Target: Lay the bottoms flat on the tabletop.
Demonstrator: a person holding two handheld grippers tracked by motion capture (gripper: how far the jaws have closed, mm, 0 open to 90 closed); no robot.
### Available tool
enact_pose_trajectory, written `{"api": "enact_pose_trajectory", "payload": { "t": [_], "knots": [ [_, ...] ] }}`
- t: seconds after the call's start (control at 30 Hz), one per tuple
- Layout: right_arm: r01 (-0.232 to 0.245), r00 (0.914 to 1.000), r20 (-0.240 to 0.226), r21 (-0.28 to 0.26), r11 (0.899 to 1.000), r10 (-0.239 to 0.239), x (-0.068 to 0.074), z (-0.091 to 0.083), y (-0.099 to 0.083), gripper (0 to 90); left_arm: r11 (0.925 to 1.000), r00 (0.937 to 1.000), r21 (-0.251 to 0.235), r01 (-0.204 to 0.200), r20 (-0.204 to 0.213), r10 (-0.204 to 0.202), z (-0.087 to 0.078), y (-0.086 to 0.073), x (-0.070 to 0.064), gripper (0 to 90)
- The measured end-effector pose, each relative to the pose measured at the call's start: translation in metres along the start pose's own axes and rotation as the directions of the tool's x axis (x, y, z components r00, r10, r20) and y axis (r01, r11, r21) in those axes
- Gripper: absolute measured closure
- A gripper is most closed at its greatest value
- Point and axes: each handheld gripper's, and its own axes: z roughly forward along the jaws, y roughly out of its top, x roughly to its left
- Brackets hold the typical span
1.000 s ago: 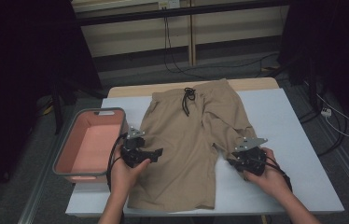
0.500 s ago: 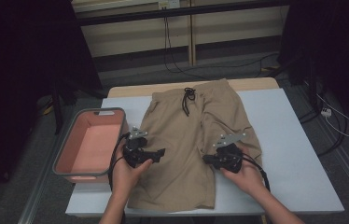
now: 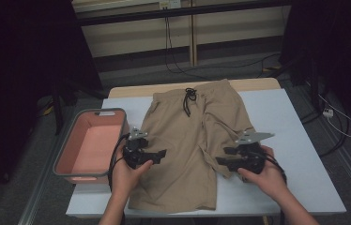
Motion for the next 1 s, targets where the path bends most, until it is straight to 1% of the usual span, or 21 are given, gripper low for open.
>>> {"api": "enact_pose_trajectory", "payload": {
  "t": [0.07, 0.1, 0.13, 0.2, 0.3, 0.37, 0.4, 0.47, 0.5, 0.53, 0.57, 0.63, 0.67, 0.73, 0.77, 0.83, 0.87, 0.9, 0.93, 0.97, 1.0],
  "knots": [
    [0.000, 0.9994, 0.035, -0.007, 1.000, 0.001, -0.007, -0.015, -0.004, 46.3, 1.0000, 1.0000, 0.001, -0.002, 0.003, 0.002, 0.000, 0.001, -0.001, 17.0],
    [0.003, 0.9981, 0.062, -0.002, 1.000, -0.003, -0.010, -0.020, -0.008, 45.0, 1.0000, 1.0000, 0.002, -0.008, 0.003, 0.008, 0.000, 0.001, -0.001, 17.0],
    [0.002, 0.9968, 0.079, 0.008, 1.000, -0.003, -0.013, -0.024, -0.012, 44.5, 1.0000, 1.0000, 0.000, -0.005, 0.003, 0.005, 0.001, 0.002, -0.002, 17.1],
    [-0.020, 0.9957, 0.091, 0.025, 0.999, 0.018, -0.018, -0.029, -0.022, 43.6, 1.0000, 1.0000, 0.000, -0.006, 0.005, 0.006, 0.001, 0.003, -0.003, 17.1],
    [-0.006, 0.9895, 0.144, 0.074, 0.997, -0.005, -0.021, -0.033, -0.034, 44.4, 1.0000, 0.9999, 0.002, -0.005, 0.011, 0.005, 0.004, 0.003, -0.003, 17.1],
    [0.012, 0.9862, 0.163, 0.100, 0.995, -0.028, -0.024, -0.032, -0.041, 49.2, 0.9999, 0.9999, 0.005, -0.009, 0.009, 0.009, 0.006, 0.004, -0.003, 17.0],
    [0.016, 0.9853, 0.167, 0.110, 0.994, -0.035, -0.025, -0.030, -0.042, 51.6, 0.9999, 0.9998, 0.007, -0.009, 0.018, 0.009, 0.007, 0.005, -0.004, 17.0],
    [0.016, 0.9880, 0.150, 0.131, 0.991, -0.035, -0.026, -0.026, -0.045, 69.2, 0.9998, 0.9996, 0.012, -0.015, 0.023, 0.015, 0.008, 0.006, -0.006, 17.0],
    [0.019, 0.9897, 0.138, 0.131, 0.991, -0.037, -0.026, -0.025, -0.047, 75.4, 0.9998, 0.9995, 0.010, -0.018, 0.025, 0.018, 0.009, 0.006, -0.007, 17.1],
    [0.013, 0.9903, 0.136, 0.139, 0.990, -0.032, -0.026, -0.026, -0.047, 81.4, 0.9998, 0.9995, 0.012, -0.017, 0.028, 0.017, 0.010, 0.007, -0.007, 17.1],
    [0.018, 0.9903, 0.134, 0.145, 0.989, -0.038, -0.026, -0.027, -0.048, 87.4, 0.9998, 0.9995, 0.008, -0.016, 0.027, 0.015, 0.011, 0.007, -0.008, 17.1],
    [0.036, 0.9890, 0.137, 0.149, 0.988, -0.057, -0.027, -0.032, -0.048, 89.1, 0.9999, 0.9996, 0.009, -0.013, 0.027, 0.013, 0.011, 0.007, -0.008, 17.1],
    [0.033, 0.9894, 0.135, 0.151, 0.988, -0.053, -0.028, -0.037, -0.048, 89.2, 0.9998, 0.9995, 0.008, -0.016, 0.026, 0.016, 0.010, 0.007, -0.007, 17.1],
    [0.028, 0.9873, 0.151, 0.140, 0.990, -0.049, -0.032, -0.048, -0.049, 89.5, 0.9998, 0.9995, 0.010, -0.016, 0.028, 0.016, 0.010, 0.008, -0.007, 17.1],
    [0.031, 0.9850, 0.164, 0.140, 0.990, -0.054, -0.036, -0.054, -0.051, 89.6, 0.9999, 0.9995, 0.007, -0.013, 0.027, 0.013, 0.010, 0.007, -0.006, 17.1],
    [0.018, 0.9817, 0.185, 0.139, 0.990, -0.044, -0.041, -0.067, -0.056, 89.7, 0.9999, 0.9995, 0.009, -0.013, 0.028, 0.012, 0.009, 0.007, -0.006, 17.1],
    [0.011, 0.9823, 0.184, 0.140, 0.990, -0.037, -0.043, -0.074, -0.059, 89.7, 1.0000, 0.9997, 0.005, -0.008, 0.024, 0.008, 0.009, 0.007, -0.006, 17.1],
    [0.011, 0.9810, 0.190, 0.141, 0.990, -0.038, -0.044, -0.081, -0.064, 89.7, 1.0000, 0.9997, 0.002, -0.009, 0.022, 0.009, 0.009, 0.007, -0.005, 17.2],
    [0.013, 0.9797, 0.196, 0.143, 0.990, -0.041, -0.045, -0.085, -0.066, 89.7, 0.9999, 0.9998, 0.002, -0.010, 0.019, 0.010, 0.009, 0.007, -0.005, 17.2],
    [0.005, 0.9807, 0.193, 0.143, 0.990, -0.033, -0.045, -0.088, -0.070, 89.6, 1.0000, 0.9998, 0.004, -0.006, 0.018, 0.006, 0.009, 0.008, -0.005, 17.1],
    [0.003, 0.9835, 0.179, 0.137, 0.991, -0.028, -0.045, -0.091, -0.073, 88.8, 1.0000, 0.9998, 0.004, -0.007, 0.017, 0.006, 0.009, 0.008, -0.005, 17.1]
  ]
}}
